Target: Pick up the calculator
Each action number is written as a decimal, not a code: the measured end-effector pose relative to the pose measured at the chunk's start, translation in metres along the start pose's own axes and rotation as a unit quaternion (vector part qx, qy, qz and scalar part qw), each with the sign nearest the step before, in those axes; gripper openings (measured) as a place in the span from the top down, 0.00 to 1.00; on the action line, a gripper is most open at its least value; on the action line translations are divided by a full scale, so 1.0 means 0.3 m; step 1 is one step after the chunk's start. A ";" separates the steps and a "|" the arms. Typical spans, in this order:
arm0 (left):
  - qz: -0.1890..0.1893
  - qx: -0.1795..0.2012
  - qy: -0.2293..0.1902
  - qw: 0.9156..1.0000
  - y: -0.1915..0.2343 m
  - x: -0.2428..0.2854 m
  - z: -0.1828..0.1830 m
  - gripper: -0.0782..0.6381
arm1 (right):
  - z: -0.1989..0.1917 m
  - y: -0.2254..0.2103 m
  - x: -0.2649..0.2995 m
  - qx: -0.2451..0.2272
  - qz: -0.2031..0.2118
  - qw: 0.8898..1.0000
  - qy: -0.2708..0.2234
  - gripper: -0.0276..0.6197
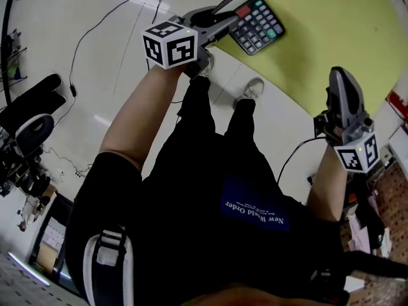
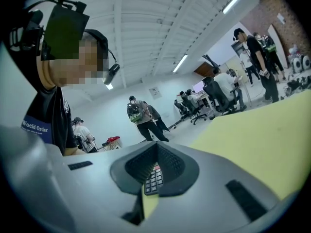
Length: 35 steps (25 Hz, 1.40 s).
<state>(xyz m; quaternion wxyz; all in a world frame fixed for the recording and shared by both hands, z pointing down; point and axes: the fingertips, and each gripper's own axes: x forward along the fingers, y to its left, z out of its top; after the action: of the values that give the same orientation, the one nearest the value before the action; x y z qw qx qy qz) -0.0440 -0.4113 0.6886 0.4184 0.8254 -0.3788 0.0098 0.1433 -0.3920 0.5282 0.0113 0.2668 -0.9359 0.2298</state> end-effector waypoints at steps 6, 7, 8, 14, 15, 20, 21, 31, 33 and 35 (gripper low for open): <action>-0.004 0.042 0.014 0.999 -0.008 0.006 0.009 0.68 | -0.013 -0.005 0.020 0.005 -0.007 1.000 0.004 0.98; -0.005 0.051 0.013 0.999 -0.017 0.002 0.013 0.70 | -0.012 -0.003 0.019 0.004 -0.007 1.000 0.004 0.98; -0.005 0.061 0.012 0.998 -0.029 -0.003 0.018 0.70 | -0.009 0.000 0.018 0.001 -0.006 1.000 0.004 0.98; -0.026 0.040 -0.009 0.999 -0.106 -0.032 0.072 0.75 | 0.007 0.004 -0.016 -0.001 -0.013 1.000 0.003 0.98; -0.037 0.019 -0.021 0.999 -0.117 -0.037 0.091 0.75 | 0.009 0.005 -0.019 -0.001 -0.015 1.000 0.003 0.98; -0.083 -0.060 -0.054 0.993 -0.146 -0.044 0.153 0.76 | 0.014 0.004 -0.028 -0.001 -0.024 1.000 0.001 0.98; -0.091 -0.078 -0.061 0.991 -0.149 -0.045 0.163 0.76 | 0.016 0.004 -0.030 -0.001 -0.026 1.000 0.001 0.98; -0.138 -0.101 -0.081 0.982 -0.334 -0.122 0.350 0.76 | 0.134 0.060 -0.090 -0.019 -0.048 0.998 -0.030 0.98; -0.150 -0.079 -0.083 0.982 -0.438 -0.125 0.419 0.76 | 0.211 0.075 -0.148 -0.030 -0.058 0.997 -0.045 0.98; -0.157 -0.068 -0.079 0.982 -0.521 -0.135 0.475 0.76 | 0.282 0.096 -0.191 -0.041 -0.066 0.995 -0.055 0.98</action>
<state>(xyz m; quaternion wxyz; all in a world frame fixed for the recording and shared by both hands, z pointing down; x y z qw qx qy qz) -0.0166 -0.4290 0.4757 0.4384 0.8424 -0.2767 -0.1471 0.1865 -0.3789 0.4323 -0.0144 0.3394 -0.9241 0.1752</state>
